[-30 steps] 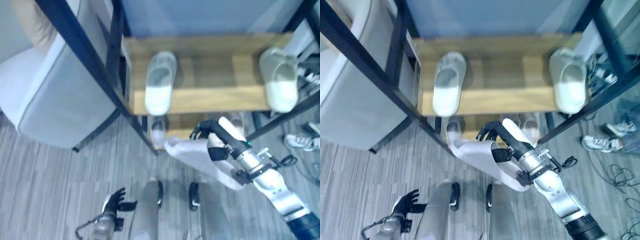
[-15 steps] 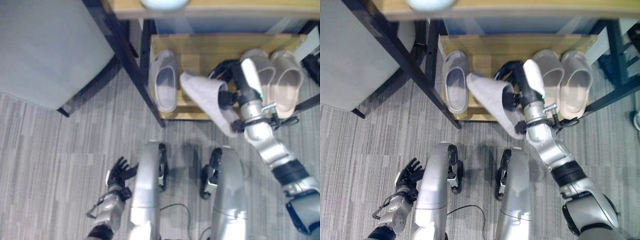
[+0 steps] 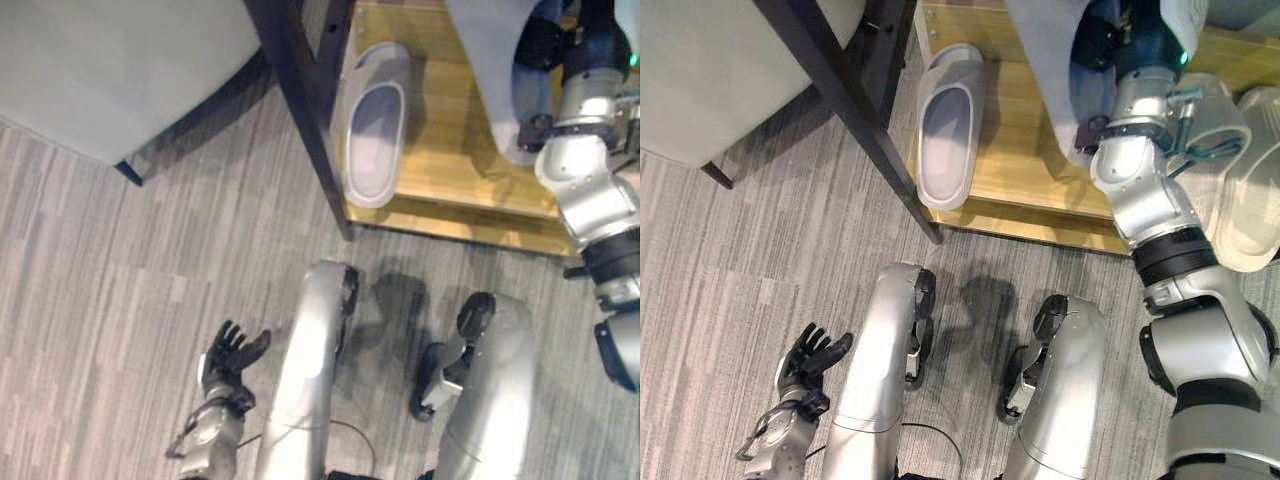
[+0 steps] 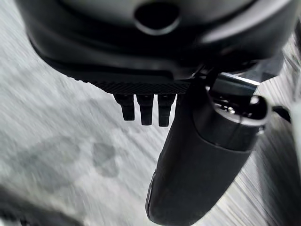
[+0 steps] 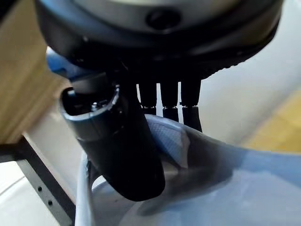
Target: Arrange the slippers neatly on the shoe rack.
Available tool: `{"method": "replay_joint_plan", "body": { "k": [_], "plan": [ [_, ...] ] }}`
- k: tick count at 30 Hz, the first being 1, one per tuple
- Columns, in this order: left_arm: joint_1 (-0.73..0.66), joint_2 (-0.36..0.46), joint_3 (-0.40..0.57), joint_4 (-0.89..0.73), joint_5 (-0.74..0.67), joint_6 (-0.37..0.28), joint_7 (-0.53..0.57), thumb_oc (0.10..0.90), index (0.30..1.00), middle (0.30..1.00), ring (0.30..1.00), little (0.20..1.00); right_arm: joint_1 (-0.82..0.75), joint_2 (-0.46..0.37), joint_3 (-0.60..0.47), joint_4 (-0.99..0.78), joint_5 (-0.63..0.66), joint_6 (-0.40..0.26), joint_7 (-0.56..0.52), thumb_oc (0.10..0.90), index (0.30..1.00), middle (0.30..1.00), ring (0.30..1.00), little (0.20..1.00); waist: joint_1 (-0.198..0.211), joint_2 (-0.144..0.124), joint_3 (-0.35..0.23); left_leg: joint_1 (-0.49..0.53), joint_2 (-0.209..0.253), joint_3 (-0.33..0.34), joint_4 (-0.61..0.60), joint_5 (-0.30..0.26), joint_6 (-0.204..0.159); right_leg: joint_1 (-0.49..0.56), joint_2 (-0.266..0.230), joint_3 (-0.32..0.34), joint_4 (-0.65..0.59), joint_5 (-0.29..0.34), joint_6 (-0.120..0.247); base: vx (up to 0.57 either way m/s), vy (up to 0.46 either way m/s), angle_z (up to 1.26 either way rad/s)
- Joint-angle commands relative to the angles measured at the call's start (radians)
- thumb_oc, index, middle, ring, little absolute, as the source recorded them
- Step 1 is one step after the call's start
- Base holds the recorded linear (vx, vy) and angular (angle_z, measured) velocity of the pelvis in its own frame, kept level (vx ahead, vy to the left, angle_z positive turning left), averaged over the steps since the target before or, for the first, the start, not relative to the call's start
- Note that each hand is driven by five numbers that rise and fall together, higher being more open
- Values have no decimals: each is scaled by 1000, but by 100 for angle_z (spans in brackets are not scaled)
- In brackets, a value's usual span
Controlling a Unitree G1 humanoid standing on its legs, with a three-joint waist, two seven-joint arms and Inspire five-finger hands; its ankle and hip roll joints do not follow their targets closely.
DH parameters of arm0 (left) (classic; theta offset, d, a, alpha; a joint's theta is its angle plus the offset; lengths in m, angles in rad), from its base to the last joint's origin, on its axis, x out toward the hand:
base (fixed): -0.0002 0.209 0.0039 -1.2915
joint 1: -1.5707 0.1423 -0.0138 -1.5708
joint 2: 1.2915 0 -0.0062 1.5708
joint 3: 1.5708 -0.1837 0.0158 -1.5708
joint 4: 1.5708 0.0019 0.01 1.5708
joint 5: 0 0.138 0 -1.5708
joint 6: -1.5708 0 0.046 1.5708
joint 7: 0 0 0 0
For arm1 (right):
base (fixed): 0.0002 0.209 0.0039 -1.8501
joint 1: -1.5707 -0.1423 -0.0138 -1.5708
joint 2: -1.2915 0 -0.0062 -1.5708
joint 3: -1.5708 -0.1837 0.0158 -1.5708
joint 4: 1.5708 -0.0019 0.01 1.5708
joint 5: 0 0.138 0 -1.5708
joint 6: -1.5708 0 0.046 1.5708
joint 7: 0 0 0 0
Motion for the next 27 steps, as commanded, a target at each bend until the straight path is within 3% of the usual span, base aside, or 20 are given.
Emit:
{"method": "replay_joint_plan", "body": {
  "k": [1, 6, 11, 17, 23, 24, 25, 27],
  "plan": [
    [11, 48, 13, -34, 55, -95, 12, 800, 900, 900, 900, 900, -59, -17, -92, -165, -12, -97, -67, 400, 300, 300, 300, 300, 24, -30, -20, 33, -7, -93, 31, -114, 44, -4, 0, 38, 8, 73, -42, -1, 31, -4],
    [-23, 38, 12, 11, 79, -94, 22, 800, 900, 900, 900, 900, 24, 22, -140, -194, -19, -115, -60, 400, 300, 300, 300, 300, 6, -31, -20, 33, -4, -89, 47, -117, 40, -5, 7, 46, 25, 71, -44, -5, 22, -5],
    [-43, 15, 11, 51, 66, -86, 9, 800, 900, 900, 900, 900, 85, 52, -156, -143, -80, -81, -57, 400, 300, 300, 300, 300, -14, -34, -20, 33, -2, -86, 63, -116, 37, -11, 14, 56, 42, 60, -49, -2, 3, -1],
    [-53, 25, 13, 76, 74, -93, 17, 800, 900, 900, 900, 900, 17, 76, -131, -68, -47, -81, -69, 400, 300, 300, 300, 300, -8, -30, -20, 33, -1, -90, 71, -112, 32, -12, 12, 54, 51, 56, -55, 0, 0, 0],
    [-70, 36, 5, 143, 75, -80, 6, 800, 900, 900, 900, 900, -117, 128, -39, -12, -41, -60, -45, 408, 312, 312, 312, 312, 0, -35, -20, 33, 0, -94, 77, -106, 28, -15, 15, 53, 56, 63, -56, 0, 0, -1],
    [-76, 37, 2, 144, 74, -79, 5, 800, 900, 900, 900, 900, -128, 135, -30, -8, -54, -49, -46, 573, 559, 559, 559, 559, 0, -35, -20, 33, 0, -96, 78, -106, 28, -16, 15, 53, 57, 62, -56, 0, 0, 0],
    [-80, 38, -1, 147, 77, -78, 6, 800, 900, 900, 900, 900, -131, 145, -26, -1, -64, -39, -47, 800, 900, 900, 900, 900, -2, -35, -20, 33, -1, -96, 79, -106, 28, -16, 15, 54, 58, 63, -55, 0, 0, 0],
    [-84, 40, -9, 155, 83, -75, 1, 800, 900, 900, 900, 900, -130, 158, -32, 13, -73, -32, -50, 800, 900, 900, 900, 900, -5, -36, -20, 33, -1, -96, 81, -106, 27, -14, 13, 54, 59, 63, -54, 0, 0, 0]
  ]
}}
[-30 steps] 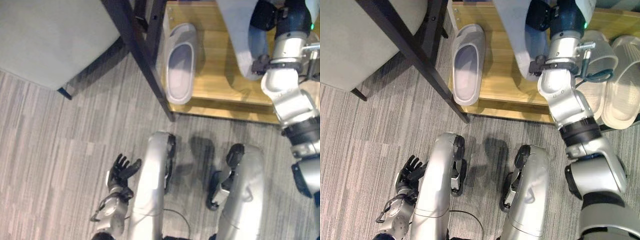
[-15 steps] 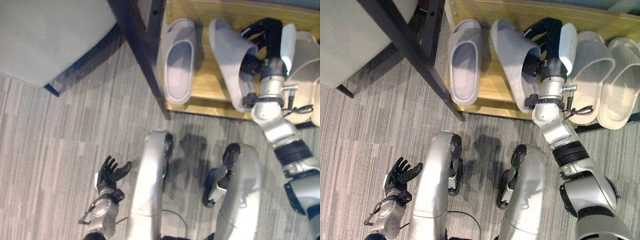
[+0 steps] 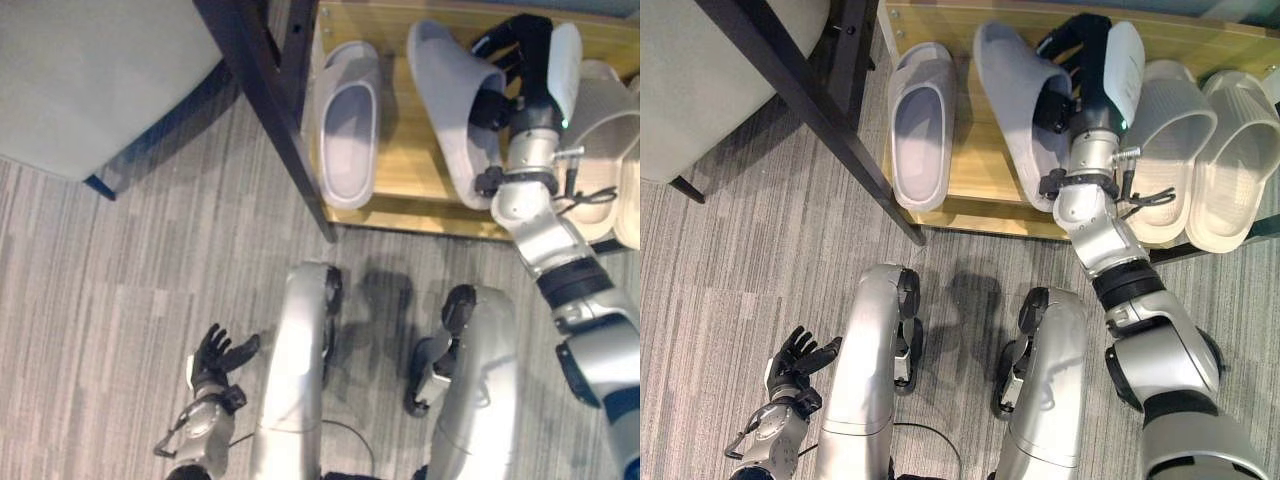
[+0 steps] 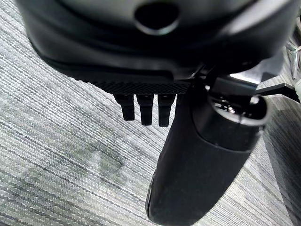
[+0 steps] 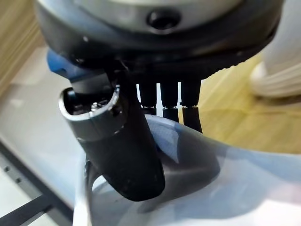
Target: Arrange the slippers neatly on the shoe rack.
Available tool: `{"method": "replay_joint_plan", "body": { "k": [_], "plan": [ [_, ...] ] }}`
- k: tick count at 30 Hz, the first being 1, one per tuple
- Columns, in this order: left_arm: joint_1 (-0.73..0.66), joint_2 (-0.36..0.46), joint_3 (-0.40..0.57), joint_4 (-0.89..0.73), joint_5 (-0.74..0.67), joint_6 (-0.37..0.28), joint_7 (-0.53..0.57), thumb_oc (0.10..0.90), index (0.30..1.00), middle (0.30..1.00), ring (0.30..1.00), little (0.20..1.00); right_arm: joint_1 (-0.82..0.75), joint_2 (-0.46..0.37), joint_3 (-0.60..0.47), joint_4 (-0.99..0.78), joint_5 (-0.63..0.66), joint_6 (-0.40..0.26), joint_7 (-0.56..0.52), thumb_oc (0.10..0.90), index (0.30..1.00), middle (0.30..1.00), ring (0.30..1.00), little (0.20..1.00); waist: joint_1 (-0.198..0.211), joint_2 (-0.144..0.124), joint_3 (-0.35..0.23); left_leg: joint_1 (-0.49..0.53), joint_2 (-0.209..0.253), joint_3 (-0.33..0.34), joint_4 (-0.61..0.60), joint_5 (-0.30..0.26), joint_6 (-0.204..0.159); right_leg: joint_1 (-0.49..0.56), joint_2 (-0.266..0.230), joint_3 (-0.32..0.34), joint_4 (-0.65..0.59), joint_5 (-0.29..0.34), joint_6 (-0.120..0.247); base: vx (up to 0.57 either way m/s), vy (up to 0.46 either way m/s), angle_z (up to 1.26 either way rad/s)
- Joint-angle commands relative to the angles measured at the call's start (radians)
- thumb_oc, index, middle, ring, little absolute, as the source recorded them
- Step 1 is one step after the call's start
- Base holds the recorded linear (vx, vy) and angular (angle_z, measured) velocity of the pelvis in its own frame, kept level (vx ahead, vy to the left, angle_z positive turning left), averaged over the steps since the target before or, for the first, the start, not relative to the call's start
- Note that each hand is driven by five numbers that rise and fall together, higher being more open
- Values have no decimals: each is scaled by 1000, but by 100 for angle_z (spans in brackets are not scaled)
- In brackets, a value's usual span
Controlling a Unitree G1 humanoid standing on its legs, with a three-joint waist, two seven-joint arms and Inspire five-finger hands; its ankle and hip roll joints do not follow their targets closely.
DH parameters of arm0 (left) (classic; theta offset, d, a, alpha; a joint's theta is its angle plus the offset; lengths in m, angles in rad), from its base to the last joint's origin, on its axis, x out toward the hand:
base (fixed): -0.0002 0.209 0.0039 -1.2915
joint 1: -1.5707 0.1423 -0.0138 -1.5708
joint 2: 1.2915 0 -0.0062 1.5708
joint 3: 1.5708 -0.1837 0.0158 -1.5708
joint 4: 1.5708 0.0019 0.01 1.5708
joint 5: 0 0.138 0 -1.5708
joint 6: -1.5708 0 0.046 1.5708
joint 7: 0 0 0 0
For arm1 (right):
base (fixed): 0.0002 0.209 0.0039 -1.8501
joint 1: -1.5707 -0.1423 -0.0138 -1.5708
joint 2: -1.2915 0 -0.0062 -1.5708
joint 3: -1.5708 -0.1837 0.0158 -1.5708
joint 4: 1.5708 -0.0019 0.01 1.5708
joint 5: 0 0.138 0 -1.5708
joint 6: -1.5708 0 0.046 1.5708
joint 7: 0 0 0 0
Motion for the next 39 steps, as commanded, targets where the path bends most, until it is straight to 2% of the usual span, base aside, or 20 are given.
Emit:
{"method": "replay_joint_plan", "body": {
  "k": [1, 11, 14, 18, 19, 25, 28, 33, 35, 39],
  "plan": [
    [14, 37, -18, 8, 25, -46, -10, 800, 900, 900, 900, 900, -167, 5, -16, -48, -30, -35, -52, 800, 900, 900, 900, 900, 44, -19, -27, 27, -17, -101, 56, -89, 23, -6, -10, 42, 37, 59, -63, 0, 0, 0],
    [15, 28, -39, 0, 41, -28, -26, 800, 900, 900, 900, 900, -153, -32, 5, -69, -165, 45, -43, 800, 900, 900, 900, 900, 35, -18, -27, 27, -11, -107, 60, -95, 27, -9, -6, 45, 32, 62, -64, -8, 11, -1],
    [10, 27, -42, -1, 48, -27, -29, 800, 900, 900, 900, 900, -141, -41, 1, -83, -173, 44, -38, 800, 900, 900, 900, 900, 33, -16, -27, 27, -12, -108, 61, -95, 27, -8, -6, 45, 33, 62, -63, -16, 18, -4],
    [2, 20, -44, 15, 60, -18, -32, 800, 900, 900, 900, 900, -96, -40, -39, -165, -156, 11, -50, 800, 900, 900, 900, 900, 29, -15, -27, 27, -13, -107, 60, -92, 27, -6, -5, 44, 32, 62, -60, 0, 0, 0],
    [6, 20, -34, 32, 59, -6, -40, 800, 900, 900, 900, 900, -61, -46, -58, -225, -99, -31, -12, 800, 900, 900, 900, 900, 25, -18, -27, 27, -14, -107, 58, -89, 26, -3, -4, 44, 29, 65, -59, 0, 0, 0],
    [-5, -8, -20, 159, 47, 23, -75, 800, 900, 900, 900, 900, 30, -57, -83, -306, 34, -86, 86, 800, 900, 900, 900, 900, 13, -36, -27, 27, -15, -108, 61, -90, 23, -5, 0, 54, 28, 69, -57, 0, 0, 0],
    [-32, -22, -11, 218, 74, 31, -80, 800, 900, 900, 900, 900, 93, -56, -135, -420, -2, -111, 73, 800, 900, 900, 900, 900, 2, -42, -27, 27, -10, -101, 59, -91, 24, -7, 1, 58, 28, 70, -57, 0, 0, 0],
    [-31, -23, -10, 225, 102, 34, -81, 800, 900, 900, 900, 900, 144, -54, -167, -495, -20, -124, 73, 800, 900, 900, 900, 900, -2, -44, -27, 27, -11, -98, 57, -93, 24, -7, 3, 59, 27, 68, -57, 1, 4, -2],
    [-34, -32, -7, 258, 140, 36, -76, 800, 900, 900, 900, 900, 238, -25, -225, -625, -28, -158, 78, 800, 900, 900, 900, 900, -16, -50, -27, 27, -10, -94, 59, -94, 23, -7, 8, 62, 31, 66, -56, 0, 0, 0],
    [-50, -37, -4, 281, 171, 33, -57, 800, 900, 900, 900, 900, 311, 10, -229, -710, -40, -166, 99, 800, 900, 900, 900, 900, -25, -62, -27, 27, -8, -91, 64, -97, 24, -10, 9, 66, 36, 65, -56, 2, 2, -3]
  ]
}}
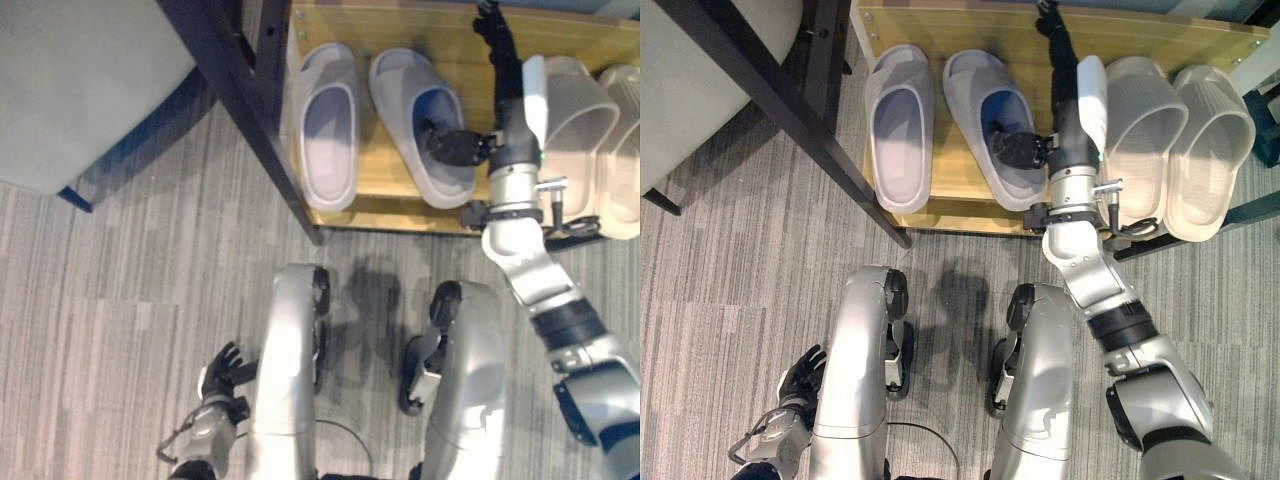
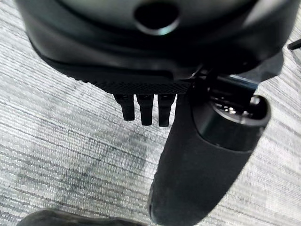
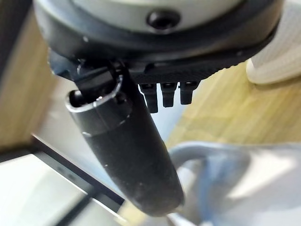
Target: Arrange the slippers neatly on the shoe rack.
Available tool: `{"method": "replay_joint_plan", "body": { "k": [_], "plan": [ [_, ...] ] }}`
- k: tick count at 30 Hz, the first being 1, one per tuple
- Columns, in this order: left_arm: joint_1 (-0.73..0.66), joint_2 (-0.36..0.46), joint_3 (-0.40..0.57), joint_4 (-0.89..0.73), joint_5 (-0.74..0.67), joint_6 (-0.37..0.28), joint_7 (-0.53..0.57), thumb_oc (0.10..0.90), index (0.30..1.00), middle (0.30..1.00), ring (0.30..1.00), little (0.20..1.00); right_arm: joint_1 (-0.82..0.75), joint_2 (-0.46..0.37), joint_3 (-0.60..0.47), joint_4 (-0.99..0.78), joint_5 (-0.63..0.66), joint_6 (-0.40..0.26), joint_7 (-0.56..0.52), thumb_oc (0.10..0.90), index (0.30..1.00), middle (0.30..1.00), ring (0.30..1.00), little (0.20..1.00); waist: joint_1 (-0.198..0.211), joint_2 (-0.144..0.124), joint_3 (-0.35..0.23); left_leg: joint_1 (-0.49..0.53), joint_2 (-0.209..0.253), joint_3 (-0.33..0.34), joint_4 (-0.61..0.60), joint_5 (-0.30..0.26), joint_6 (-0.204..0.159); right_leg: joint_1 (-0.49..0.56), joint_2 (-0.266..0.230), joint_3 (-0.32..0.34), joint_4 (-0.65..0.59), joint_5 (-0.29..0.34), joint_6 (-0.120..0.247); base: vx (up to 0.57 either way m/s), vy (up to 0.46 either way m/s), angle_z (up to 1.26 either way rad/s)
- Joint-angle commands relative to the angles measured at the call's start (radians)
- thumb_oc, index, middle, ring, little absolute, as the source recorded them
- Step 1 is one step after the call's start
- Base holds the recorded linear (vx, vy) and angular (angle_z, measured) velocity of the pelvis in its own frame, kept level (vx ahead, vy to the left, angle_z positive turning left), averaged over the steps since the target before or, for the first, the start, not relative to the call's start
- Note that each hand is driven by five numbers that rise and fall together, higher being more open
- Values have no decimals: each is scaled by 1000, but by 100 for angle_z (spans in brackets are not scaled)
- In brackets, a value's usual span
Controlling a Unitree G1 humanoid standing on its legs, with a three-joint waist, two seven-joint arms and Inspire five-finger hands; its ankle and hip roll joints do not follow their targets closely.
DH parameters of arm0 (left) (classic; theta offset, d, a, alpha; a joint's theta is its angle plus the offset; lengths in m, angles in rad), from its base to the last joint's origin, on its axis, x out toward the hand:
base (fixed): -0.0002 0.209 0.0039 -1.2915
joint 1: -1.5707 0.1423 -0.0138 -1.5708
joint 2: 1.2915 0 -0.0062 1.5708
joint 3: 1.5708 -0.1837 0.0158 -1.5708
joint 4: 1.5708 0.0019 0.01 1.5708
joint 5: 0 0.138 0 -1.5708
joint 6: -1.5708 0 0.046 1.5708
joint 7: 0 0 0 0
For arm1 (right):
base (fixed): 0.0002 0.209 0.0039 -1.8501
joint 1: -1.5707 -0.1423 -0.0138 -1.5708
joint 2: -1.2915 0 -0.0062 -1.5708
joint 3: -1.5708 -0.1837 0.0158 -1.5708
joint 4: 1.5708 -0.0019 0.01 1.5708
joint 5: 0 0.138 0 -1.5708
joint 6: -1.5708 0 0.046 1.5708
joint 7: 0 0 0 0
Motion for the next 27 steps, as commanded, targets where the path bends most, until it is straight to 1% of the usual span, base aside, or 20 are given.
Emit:
{"method": "replay_joint_plan", "body": {
  "k": [1, 5, 8, 13, 14, 15, 18, 21, 27],
  "plan": [
    [23, 1, -8, 41, 52, -40, 32, 800, 900, 900, 900, 900, -75, -12, -59, -181, -38, -107, -18, 800, 900, 900, 900, 900, 37, -35, -28, 28, -25, -85, 32, -66, 27, -3, -14, 64, 20, 71, -60, -4, 3, -3],
    [11, -9, -19, 37, 70, -48, 47, 800, 900, 900, 900, 900, 1, 31, -46, -208, -28, -115, -2, 800, 900, 900, 900, 900, 28, -42, -28, 28, -24, -82, 31, -65, 27, -4, -12, 67, 20, 69, -63, 0, 0, 0],
    [11, -16, -25, 35, 75, -48, 53, 800, 900, 900, 900, 900, 51, 66, -36, -197, -14, -117, 4, 800, 900, 900, 900, 900, 23, -44, -28, 28, -23, -78, 31, -64, 27, -6, -14, 68, 21, 68, -64, 0, 0, 0],
    [12, -19, -24, 37, 76, -46, 60, 800, 900, 900, 900, 900, 83, 94, -10, -172, 39, -126, 29, 800, 900, 900, 900, 900, 22, -44, -28, 28, -23, -78, 34, -63, 27, -7, -13, 71, 24, 69, -65, 0, 0, 0],
    [13, -18, -26, 39, 80, -44, 64, 800, 900, 900, 900, 900, 94, 111, -1, -163, 89, -134, 47, 800, 900, 900, 900, 900, 21, -44, -28, 28, -22, -78, 34, -63, 27, -7, -14, 71, 25, 69, -65, 0, 0, 0],
    [13, -16, -31, 34, 71, -39, 66, 800, 900, 900, 900, 900, 99, 137, 14, -139, 187, -153, 58, 800, 900, 900, 900, 900, 22, -45, -28, 28, -21, -77, 34, -61, 27, -7, -13, 71, 27, 70, -66, 0, 0, 0],
    [4, -10, -21, 39, 70, -37, 70, 800, 900, 900, 900, 900, 101, 140, 39, -133, 205, -152, 81, 800, 900, 900, 900, 900, 20, -46, -28, 28, -20, -78, 30, -59, 27, -8, -14, 74, 23, 69, -67, 0, 0, 0],
    [7, -6, -19, 31, 80, -40, 77, 800, 900, 900, 900, 900, 95, 138, 55, -140, 195, -145, 96, 800, 900, 900, 900, 900, 21, -44, -28, 28, -20, -79, 28, -58, 26, -8, -14, 74, 24, 66, -68, 0, 0, 0],
    [-2, 0, -32, 37, 110, -34, 84, 800, 900, 900, 900, 900, 42, 167, 116, -130, 213, -145, 121, 800, 900, 900, 900, 900, 26, -38, -28, 28, -22, -83, 32, -55, 25, -8, -12, 72, 29, 65, -69, 0, 0, 0]
  ]
}}
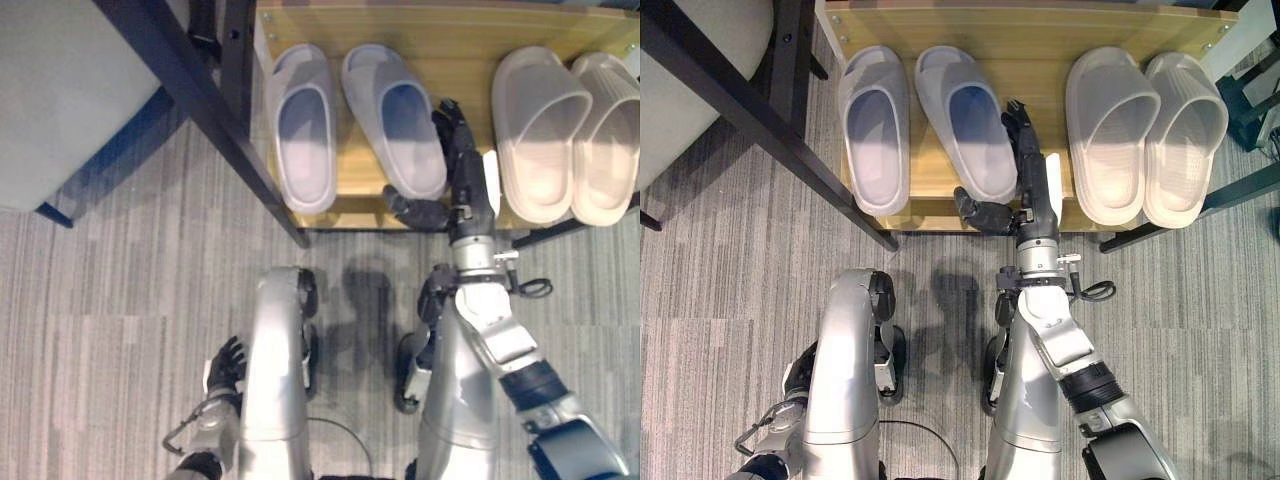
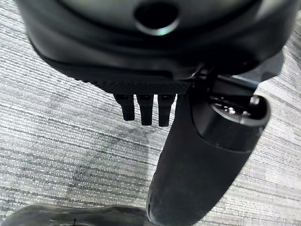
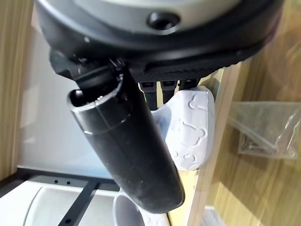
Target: Arrange the slippers neatly on the shoe rack.
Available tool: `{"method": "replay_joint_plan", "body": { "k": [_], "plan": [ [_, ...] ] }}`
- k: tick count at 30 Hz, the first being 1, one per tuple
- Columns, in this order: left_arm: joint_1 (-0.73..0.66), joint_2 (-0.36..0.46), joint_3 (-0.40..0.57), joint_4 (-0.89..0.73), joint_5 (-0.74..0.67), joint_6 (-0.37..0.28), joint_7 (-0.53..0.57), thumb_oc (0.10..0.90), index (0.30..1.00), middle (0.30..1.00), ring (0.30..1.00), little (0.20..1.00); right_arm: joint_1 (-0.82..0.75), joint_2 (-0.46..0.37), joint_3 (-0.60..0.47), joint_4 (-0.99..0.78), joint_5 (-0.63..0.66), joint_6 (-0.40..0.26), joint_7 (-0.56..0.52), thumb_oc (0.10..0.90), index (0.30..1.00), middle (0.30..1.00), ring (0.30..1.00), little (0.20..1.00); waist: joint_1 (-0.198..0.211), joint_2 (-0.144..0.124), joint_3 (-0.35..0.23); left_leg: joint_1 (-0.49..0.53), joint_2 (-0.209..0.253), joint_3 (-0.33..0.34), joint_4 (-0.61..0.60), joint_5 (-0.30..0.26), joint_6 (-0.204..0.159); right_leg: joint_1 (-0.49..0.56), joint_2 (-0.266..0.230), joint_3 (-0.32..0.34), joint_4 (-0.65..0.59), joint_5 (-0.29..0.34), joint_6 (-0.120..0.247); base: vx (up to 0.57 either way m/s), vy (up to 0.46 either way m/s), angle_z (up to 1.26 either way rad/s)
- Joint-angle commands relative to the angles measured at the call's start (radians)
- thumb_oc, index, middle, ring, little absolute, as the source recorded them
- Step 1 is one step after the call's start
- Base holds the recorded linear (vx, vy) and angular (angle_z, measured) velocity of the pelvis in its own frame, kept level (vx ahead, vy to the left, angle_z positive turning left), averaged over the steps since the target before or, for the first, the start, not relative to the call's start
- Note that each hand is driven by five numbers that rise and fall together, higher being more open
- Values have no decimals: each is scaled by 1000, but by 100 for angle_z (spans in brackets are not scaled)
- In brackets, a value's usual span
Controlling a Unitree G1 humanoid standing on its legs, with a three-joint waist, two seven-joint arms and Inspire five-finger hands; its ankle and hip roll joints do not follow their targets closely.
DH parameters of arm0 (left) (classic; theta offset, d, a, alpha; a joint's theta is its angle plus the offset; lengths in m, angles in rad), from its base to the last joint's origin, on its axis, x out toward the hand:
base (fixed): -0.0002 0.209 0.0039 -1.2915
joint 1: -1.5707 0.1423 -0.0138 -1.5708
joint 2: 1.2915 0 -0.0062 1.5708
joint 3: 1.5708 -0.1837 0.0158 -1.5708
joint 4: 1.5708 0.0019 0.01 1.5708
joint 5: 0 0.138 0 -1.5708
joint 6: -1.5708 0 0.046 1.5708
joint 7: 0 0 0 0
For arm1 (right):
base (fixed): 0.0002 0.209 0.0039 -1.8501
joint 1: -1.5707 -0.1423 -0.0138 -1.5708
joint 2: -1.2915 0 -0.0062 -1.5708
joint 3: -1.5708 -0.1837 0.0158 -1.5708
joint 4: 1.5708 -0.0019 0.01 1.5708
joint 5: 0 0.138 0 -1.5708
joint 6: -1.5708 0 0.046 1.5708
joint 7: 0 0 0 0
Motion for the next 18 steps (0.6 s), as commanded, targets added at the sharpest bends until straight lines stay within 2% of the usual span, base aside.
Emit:
{"method": "replay_joint_plan", "body": {
  "k": [1, 8, 11, 18],
  "plan": [
    [29, 10, -27, 35, 42, -35, 41, 800, 900, 900, 900, 900, -140, 13, 63, -135, 0, -90, 28, 800, 900, 900, 900, 900, 56, -25, -27, 28, -35, -87, 21, -45, 21, 0, -18, 66, 13, 71, -75, 0, 0, 0],
    [15, 22, -49, 32, 59, -27, 49, 800, 900, 900, 900, 900, -243, 72, 116, -84, 65, -89, 41, 800, 900, 900, 900, 900, 69, -15, -27, 28, -38, -90, 23, -38, 19, 3, -17, 66, 16, 76, -74, 0, 0, 0],
    [11, 20, -48, 31, 69, -26, 53, 800, 900, 900, 900, 900, -233, 77, 115, -103, 51, -86, 29, 800, 900, 900, 900, 900, 69, -13, -27, 28, -40, -92, 24, -36, 18, 5, -17, 64, 17, 77, -72, 0, 0, 0],
    [-14, 13, -46, 38, 100, -15, 83, 800, 900, 900, 900, 900, -146, 130, 154, -232, 151, -111, 72, 800, 900, 900, 900, 900, 57, -18, -27, 28, -45, -96, 41, -30, 13, 12, -18, 60, 28, 81, -67, 0, 0, 0]
  ]
}}
